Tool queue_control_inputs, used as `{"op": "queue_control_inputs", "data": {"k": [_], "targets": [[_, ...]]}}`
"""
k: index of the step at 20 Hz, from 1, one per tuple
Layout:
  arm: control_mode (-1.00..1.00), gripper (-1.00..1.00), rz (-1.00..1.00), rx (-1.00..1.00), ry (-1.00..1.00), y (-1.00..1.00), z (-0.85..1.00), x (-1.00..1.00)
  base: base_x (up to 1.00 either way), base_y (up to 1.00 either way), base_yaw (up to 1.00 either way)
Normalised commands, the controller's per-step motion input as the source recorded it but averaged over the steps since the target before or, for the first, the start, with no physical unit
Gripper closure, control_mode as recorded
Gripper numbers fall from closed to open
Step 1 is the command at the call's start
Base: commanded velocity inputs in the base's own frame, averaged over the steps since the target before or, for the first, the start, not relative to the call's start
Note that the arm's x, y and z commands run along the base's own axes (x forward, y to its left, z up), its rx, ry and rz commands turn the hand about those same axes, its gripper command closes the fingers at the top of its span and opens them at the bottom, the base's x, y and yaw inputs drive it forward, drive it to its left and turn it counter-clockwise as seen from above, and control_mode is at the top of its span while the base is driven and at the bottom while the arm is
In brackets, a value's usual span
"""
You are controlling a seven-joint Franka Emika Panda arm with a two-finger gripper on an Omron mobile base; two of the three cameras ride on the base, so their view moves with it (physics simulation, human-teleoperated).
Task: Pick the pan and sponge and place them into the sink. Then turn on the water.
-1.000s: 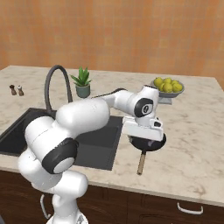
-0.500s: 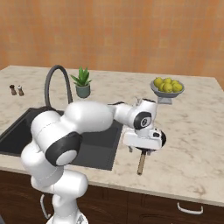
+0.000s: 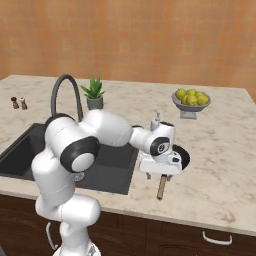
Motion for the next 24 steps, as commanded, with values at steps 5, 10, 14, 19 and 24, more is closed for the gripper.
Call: {"op": "queue_control_inputs", "data": {"k": [5, 10, 14, 19, 24], "targets": [[-1.00, -1.00, 0.03, 0.06, 0.00, -0.13, -0.27, 0.27, 0.00, 0.00, 0.00], [-1.00, -1.00, 0.02, 0.09, 0.00, -0.15, -0.19, 0.30, 0.00, 0.00, 0.00], [-1.00, 1.00, 0.02, 0.00, 0.01, 0.00, -0.15, 0.06, 0.00, 0.00, 0.00], [-1.00, 1.00, 0.01, 0.00, 0.00, 0.05, 0.00, 0.04, 0.00, 0.00, 0.00], [-1.00, 1.00, 0.24, 0.00, -0.03, 0.37, 0.25, -0.01, 0.00, 0.00, 0.00]]}}
